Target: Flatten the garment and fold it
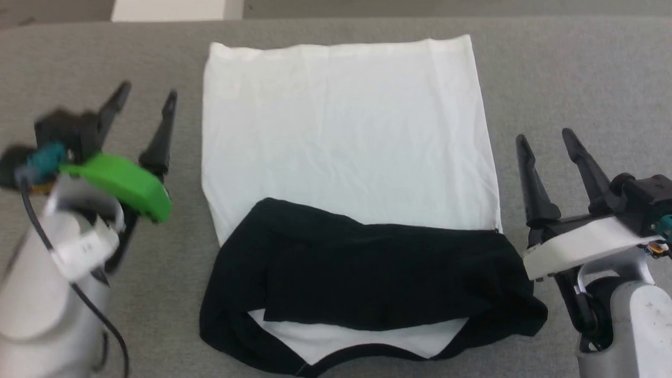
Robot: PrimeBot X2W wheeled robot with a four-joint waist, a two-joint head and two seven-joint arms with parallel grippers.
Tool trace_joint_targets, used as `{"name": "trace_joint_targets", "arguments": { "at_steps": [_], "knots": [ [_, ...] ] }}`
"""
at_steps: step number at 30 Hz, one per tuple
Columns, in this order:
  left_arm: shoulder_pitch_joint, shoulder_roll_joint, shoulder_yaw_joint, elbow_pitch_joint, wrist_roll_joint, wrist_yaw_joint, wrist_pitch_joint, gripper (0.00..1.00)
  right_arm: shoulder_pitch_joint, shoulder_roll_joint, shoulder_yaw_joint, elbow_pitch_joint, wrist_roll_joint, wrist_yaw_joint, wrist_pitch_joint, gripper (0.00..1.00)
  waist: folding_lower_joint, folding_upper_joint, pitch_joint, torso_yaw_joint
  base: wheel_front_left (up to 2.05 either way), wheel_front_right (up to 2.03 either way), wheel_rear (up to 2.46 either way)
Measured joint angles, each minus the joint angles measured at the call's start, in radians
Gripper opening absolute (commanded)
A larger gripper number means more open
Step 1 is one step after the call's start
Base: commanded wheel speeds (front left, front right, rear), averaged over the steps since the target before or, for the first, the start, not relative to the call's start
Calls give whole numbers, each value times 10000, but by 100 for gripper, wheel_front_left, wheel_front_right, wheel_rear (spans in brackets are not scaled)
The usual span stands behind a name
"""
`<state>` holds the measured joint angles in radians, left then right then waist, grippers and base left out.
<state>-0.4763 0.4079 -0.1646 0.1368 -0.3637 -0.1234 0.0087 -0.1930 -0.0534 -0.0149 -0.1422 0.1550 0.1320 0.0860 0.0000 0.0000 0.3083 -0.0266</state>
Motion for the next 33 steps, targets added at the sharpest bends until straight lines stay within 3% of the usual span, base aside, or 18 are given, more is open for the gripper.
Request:
{"name": "trace_joint_targets", "arguments": {
  "at_steps": [9, 16, 24, 33],
  "knots": [
    [-3128, 1760, -1193, 1218, -1814, -2, 2575, 100, -800, 10, 144, 234, 267, 0, -610, 100, 1, 0, 1456, -631, 0, 0, 0],
    [-4562, 2420, -1014, 1764, -2800, 52, 4646, 100, -954, 17, 366, 320, 506, 0, -926, 100, 2, 0, 2451, -1220, 0, 0, 0],
    [-5241, 2418, -541, 1925, -3404, 1283, 6155, 100, -1043, 15, 552, 263, 673, 0, -1129, 100, 2, 1, 3314, -1899, 0, 0, 0],
    [-5313, 2631, -642, 1891, -2878, 2658, 7043, 100, -1126, 15, 786, 176, 763, 0, -1204, 100, 1, 1, 3798, -2362, 0, 0, 0]
  ]
}}
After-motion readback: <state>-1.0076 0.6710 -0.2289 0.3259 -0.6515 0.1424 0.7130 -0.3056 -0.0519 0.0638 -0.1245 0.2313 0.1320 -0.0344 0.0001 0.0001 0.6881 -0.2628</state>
